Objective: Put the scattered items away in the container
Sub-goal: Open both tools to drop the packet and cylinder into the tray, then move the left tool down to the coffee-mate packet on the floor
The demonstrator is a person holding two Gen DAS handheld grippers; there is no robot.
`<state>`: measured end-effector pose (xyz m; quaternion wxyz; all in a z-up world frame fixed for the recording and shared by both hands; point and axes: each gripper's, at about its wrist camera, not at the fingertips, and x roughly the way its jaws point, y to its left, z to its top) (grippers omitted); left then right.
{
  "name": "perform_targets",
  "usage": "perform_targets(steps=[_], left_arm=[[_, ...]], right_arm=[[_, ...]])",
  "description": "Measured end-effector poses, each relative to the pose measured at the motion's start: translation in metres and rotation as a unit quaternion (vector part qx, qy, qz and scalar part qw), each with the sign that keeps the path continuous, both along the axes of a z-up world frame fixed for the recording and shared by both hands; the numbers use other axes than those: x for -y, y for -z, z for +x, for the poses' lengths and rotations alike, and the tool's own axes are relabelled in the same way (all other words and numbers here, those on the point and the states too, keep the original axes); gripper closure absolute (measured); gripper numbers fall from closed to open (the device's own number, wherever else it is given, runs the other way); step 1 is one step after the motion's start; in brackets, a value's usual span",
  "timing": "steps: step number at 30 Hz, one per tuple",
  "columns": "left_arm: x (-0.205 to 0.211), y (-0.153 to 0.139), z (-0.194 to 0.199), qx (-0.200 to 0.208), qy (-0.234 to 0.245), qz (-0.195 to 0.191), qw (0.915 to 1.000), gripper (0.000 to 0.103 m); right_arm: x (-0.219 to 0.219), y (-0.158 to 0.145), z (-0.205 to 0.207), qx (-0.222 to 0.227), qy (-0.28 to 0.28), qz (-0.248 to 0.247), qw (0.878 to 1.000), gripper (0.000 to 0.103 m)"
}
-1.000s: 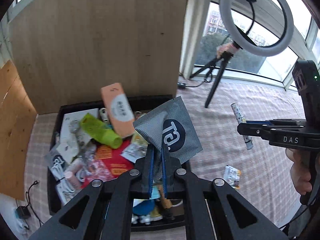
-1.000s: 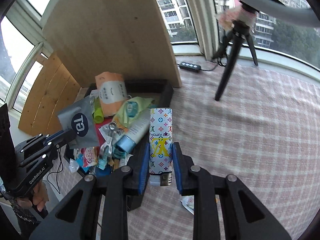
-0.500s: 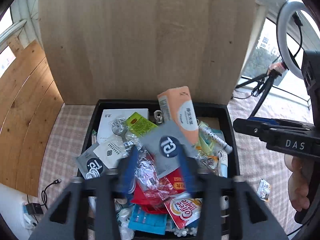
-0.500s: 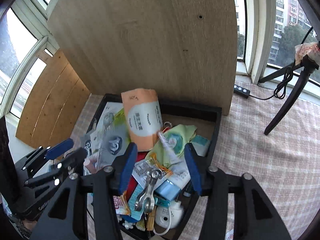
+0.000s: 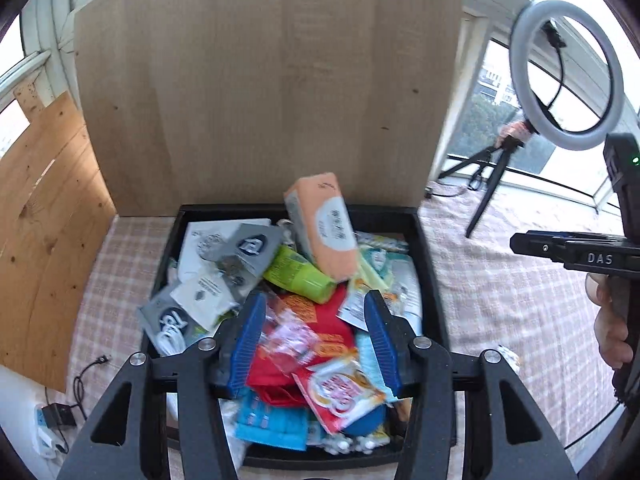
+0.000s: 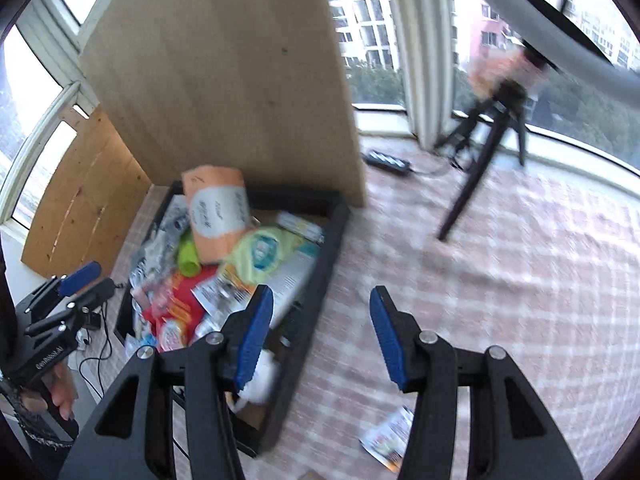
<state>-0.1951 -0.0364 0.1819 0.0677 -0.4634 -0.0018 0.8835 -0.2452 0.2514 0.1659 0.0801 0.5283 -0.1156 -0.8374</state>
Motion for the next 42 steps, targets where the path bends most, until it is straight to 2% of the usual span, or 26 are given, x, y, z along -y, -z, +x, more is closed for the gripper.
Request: perform_targets(steps=[6, 8, 12, 16, 22, 26, 28, 33, 36, 38, 41, 42], left_arm=[[-0.061, 0.021, 0.022, 0.019, 0.068, 0.000, 0.9975, 0.055], [-0.085, 0.037, 0.030, 0.038, 0.092, 0.013, 0.9949, 0.055], [-0.143, 0.074, 0.049, 0.072, 0.154, -0.007, 0.9854, 0.055], [-0.192, 0.104, 0.061, 0.103, 0.200, -0.016, 0.9743, 0.053], [-0.239, 0.137, 0.065, 0.145, 0.223, -0.039, 0.9633, 0.053], [-0.254, 0.145, 0.066, 0.155, 0.234, -0.046, 0.9587, 0.052], [-0.260, 0.148, 0.065, 0.152, 0.235, -0.063, 0.9579, 0.052], [-0.266, 0.159, 0.057, 0.166, 0.226, -0.075, 0.9569, 0.052], [-0.270, 0.158, 0.058, 0.158, 0.228, -0.080, 0.9573, 0.046], [-0.273, 0.157, 0.059, 0.150, 0.230, -0.086, 0.9579, 0.046], [-0.274, 0.153, 0.064, 0.143, 0.228, -0.086, 0.9592, 0.050], [-0.275, 0.152, 0.066, 0.141, 0.231, -0.087, 0.9588, 0.055]], right_arm=[[-0.054, 0.024, 0.042, 0.027, 0.036, 0.031, 0.998, 0.053], [-0.071, 0.037, 0.061, 0.040, 0.057, 0.032, 0.997, 0.053], [-0.111, 0.060, 0.097, 0.064, 0.113, 0.011, 0.991, 0.053], [-0.140, 0.066, 0.128, 0.065, 0.151, 0.005, 0.986, 0.053], [-0.165, 0.070, 0.161, 0.064, 0.185, 0.004, 0.981, 0.053], [-0.178, 0.074, 0.171, 0.068, 0.204, -0.006, 0.977, 0.053], [-0.183, 0.076, 0.174, 0.068, 0.212, -0.016, 0.975, 0.053], [-0.186, 0.076, 0.175, 0.065, 0.219, -0.025, 0.973, 0.053], [-0.186, 0.077, 0.173, 0.064, 0.221, -0.027, 0.973, 0.053], [-0.187, 0.079, 0.173, 0.066, 0.224, -0.027, 0.972, 0.053], [-0.190, 0.083, 0.173, 0.070, 0.229, -0.035, 0.970, 0.053], [-0.191, 0.085, 0.173, 0.072, 0.229, -0.037, 0.970, 0.053]])
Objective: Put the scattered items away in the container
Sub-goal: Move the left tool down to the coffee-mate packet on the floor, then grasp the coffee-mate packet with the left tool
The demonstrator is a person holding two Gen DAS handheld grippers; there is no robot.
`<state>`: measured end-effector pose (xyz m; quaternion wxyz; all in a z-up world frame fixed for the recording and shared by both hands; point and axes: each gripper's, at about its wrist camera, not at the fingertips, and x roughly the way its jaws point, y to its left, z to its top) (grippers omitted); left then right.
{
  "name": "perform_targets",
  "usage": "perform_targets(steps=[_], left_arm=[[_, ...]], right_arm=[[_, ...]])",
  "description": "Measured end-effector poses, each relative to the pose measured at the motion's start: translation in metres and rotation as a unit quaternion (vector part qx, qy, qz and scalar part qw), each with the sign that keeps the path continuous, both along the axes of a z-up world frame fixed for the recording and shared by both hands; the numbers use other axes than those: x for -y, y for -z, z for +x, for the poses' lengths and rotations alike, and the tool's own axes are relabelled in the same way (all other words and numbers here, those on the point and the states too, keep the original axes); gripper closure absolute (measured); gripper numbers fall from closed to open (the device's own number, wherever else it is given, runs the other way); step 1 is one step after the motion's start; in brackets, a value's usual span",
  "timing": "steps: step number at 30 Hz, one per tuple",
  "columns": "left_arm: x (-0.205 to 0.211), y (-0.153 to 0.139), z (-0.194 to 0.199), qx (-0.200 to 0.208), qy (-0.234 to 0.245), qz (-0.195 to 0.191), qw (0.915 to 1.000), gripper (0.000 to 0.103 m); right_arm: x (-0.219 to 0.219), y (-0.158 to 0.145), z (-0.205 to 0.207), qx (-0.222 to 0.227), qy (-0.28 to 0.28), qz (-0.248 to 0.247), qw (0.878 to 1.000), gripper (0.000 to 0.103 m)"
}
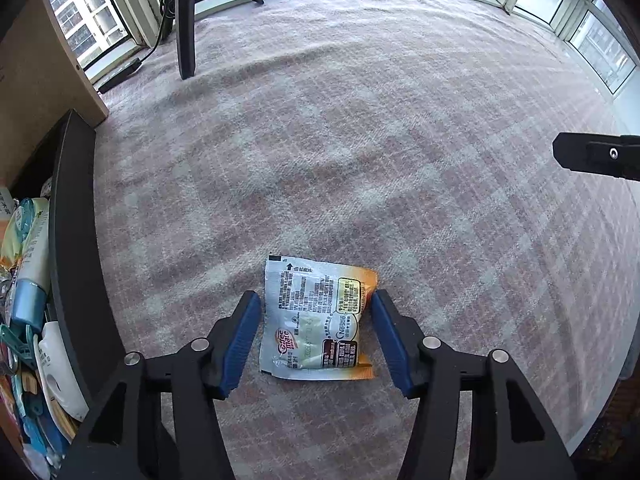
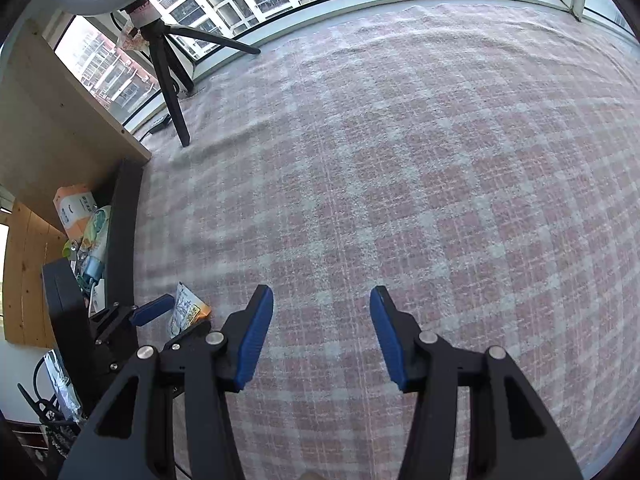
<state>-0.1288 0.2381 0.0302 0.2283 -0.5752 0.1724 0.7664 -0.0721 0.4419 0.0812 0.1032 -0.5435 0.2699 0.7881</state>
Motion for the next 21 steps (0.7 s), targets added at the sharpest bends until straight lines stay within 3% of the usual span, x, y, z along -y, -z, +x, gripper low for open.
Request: perform_targets(steps=[6, 12, 15, 21], left_arm=[[0.005, -0.008, 0.009, 0.000, -0.003, 0.005, 1.0000, 0.070], [0.013, -0.015, 0.017, -0.001, -0.023, 0.015, 0.9996, 0.077], [0.019, -0.021, 0.019, 0.008, -0.041, 0.032, 0.9986, 0.079], [0.027, -0.046, 0.030, -0.013, -0.057, 0.047, 0.9972, 0.080]], right_arm=[[-0.001, 0.007, 0.000, 0.008, 0.005, -0.008, 1.000, 0.053], [0.007, 0.003, -0.003, 0.003, -0.004, 0.001, 1.000, 0.053], [0.013, -0.001, -0.004, -0.001, -0.013, 0.014, 1.000, 0.053], [0.021, -0.005, -0.006, -0.005, -0.024, 0.021, 0.999, 0.053]])
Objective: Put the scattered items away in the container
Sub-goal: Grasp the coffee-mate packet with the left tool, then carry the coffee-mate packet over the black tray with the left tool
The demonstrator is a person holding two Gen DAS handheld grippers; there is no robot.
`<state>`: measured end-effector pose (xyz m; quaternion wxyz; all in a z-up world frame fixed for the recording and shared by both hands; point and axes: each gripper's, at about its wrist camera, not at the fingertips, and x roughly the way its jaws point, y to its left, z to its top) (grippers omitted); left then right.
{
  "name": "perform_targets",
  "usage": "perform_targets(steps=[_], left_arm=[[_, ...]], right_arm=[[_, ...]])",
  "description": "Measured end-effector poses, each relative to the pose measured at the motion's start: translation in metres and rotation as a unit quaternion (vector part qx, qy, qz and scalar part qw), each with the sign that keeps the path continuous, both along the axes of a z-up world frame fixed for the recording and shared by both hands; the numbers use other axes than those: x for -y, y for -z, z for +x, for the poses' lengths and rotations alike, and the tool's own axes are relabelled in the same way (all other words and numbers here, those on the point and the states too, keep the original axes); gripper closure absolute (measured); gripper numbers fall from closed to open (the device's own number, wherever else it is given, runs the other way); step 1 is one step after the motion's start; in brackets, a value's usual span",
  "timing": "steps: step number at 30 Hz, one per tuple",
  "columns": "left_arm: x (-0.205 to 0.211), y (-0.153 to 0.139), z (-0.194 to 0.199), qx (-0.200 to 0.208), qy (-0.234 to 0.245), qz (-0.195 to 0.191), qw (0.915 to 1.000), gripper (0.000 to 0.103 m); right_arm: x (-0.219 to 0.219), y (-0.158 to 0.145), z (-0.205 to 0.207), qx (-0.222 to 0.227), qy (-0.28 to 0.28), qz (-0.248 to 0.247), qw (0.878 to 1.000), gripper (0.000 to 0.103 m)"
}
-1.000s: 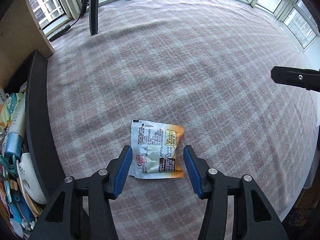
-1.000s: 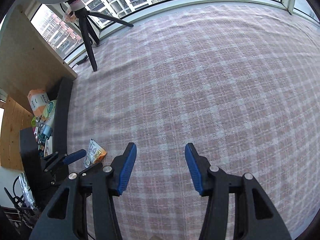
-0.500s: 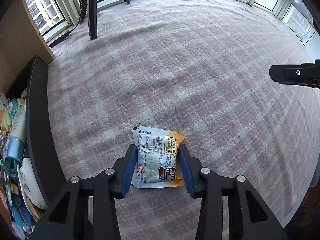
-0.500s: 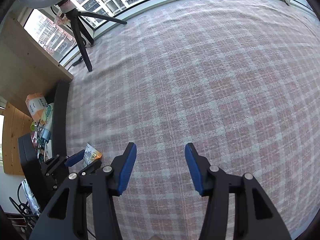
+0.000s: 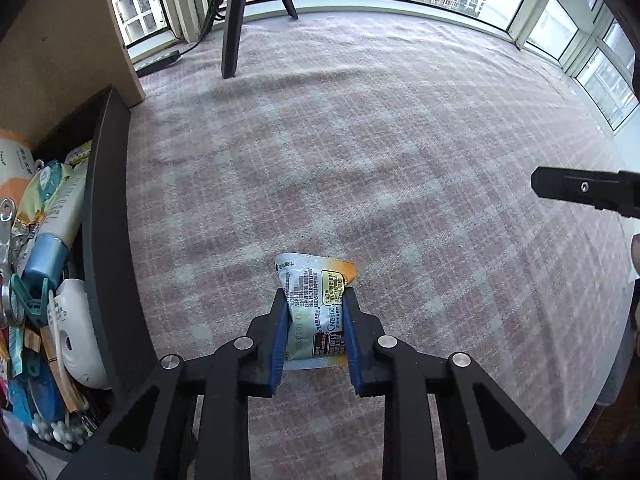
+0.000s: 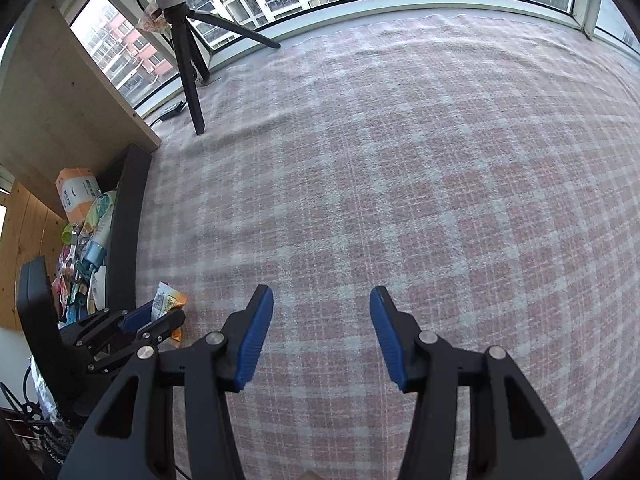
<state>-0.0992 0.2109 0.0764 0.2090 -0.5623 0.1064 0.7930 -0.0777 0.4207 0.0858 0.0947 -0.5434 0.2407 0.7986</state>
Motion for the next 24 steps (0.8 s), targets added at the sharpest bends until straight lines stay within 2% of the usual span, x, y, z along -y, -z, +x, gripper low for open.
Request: perform_targets(steps=[6, 12, 18, 24], left_arm=[[0.027, -0.041, 0.006, -0.032, -0.030, 0.024, 0.9987, 0.080], [0.086, -0.075, -0.053, -0.085, -0.077, 0.040, 0.9926, 0.080], [0.181, -0.117, -0.060, -0.135, -0.165, 0.024, 0.9767, 0.080], [0.278, -0.119, -0.057, -0.138, -0.259, -0.009, 0.9560, 0.079]], right_arm=[[0.012, -0.007, -0.003, -0.008, -0.015, 0.008, 1.000, 0.053], [0.026, -0.015, -0.007, -0.019, -0.024, 0.001, 1.000, 0.053], [0.048, -0.023, -0.015, -0.028, -0.043, -0.006, 0.999, 0.053], [0.072, -0.028, -0.022, -0.034, -0.063, -0.013, 0.997, 0.053]])
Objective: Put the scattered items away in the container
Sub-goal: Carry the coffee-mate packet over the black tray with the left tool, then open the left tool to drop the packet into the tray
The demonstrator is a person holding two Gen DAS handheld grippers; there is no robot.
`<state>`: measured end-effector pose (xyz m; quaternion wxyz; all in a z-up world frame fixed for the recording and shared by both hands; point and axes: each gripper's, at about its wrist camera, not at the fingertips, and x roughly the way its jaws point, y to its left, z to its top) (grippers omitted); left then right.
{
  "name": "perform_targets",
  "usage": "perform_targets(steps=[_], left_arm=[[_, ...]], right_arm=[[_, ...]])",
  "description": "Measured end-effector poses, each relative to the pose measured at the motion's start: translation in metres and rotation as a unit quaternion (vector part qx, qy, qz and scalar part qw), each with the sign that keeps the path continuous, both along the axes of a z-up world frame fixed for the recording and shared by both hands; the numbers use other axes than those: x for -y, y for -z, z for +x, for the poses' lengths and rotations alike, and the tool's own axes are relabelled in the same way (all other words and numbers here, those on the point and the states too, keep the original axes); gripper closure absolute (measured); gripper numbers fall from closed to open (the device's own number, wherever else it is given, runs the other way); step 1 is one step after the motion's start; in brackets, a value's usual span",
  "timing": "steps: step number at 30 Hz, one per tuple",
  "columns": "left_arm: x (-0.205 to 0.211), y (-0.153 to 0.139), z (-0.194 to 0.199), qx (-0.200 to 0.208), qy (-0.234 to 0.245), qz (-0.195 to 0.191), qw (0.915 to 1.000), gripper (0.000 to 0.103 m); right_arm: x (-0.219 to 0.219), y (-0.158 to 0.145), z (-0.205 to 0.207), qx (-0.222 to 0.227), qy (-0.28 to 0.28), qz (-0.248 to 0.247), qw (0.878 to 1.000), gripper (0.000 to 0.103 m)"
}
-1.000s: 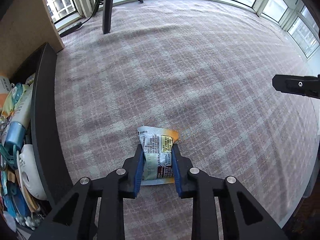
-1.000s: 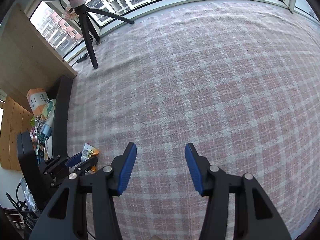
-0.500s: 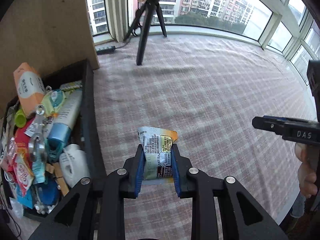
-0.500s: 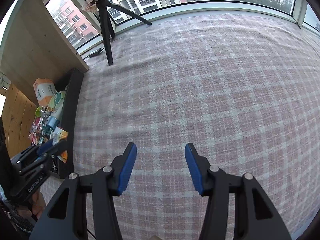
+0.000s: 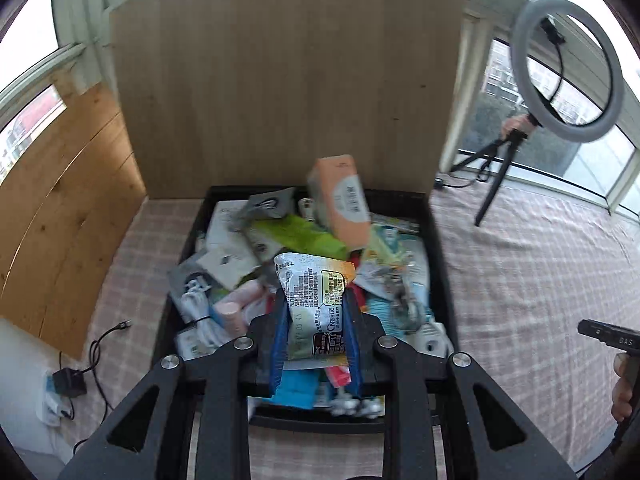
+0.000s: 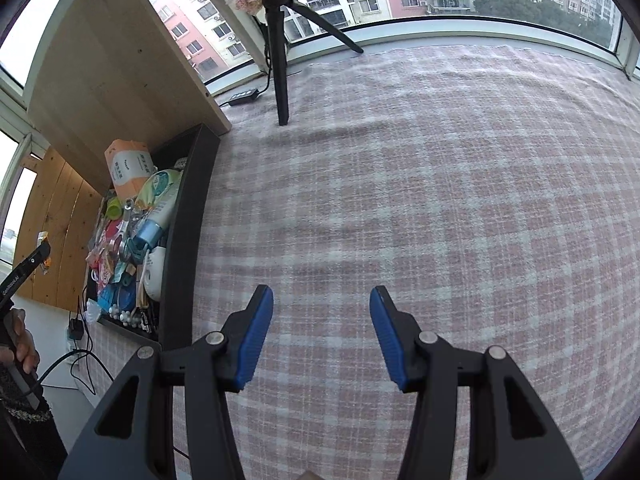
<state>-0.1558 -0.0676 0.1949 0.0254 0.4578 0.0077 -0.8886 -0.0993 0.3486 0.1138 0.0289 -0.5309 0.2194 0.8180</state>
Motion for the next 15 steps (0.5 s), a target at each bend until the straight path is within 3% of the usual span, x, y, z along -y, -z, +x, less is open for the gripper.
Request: perform_targets(steps=[3, 6, 9, 15], left_arm=[[0.035, 0.005, 0.002, 0.009, -0.032, 0.006, 0.9994, 0.079], [0.053, 0.014, 0.001, 0.015, -0.034, 0.030, 0.9989, 0.077], [0.064, 0.018, 0.000, 0.008, -0.067, 0.020, 0.9975, 0.065], [0.071, 0.021, 0.001, 0.004, -0.078, 0.029, 0.9965, 0.065]], right_arm=[[0.012, -0.001, -0.003, 0.001, -0.012, 0.004, 1.000, 0.053], [0.021, -0.002, -0.004, 0.001, -0.023, 0.005, 1.000, 0.053], [0.028, -0.003, -0.004, 0.001, -0.032, 0.002, 0.999, 0.053], [0.029, -0.004, -0.001, 0.001, -0.030, -0.003, 1.000, 0.053]])
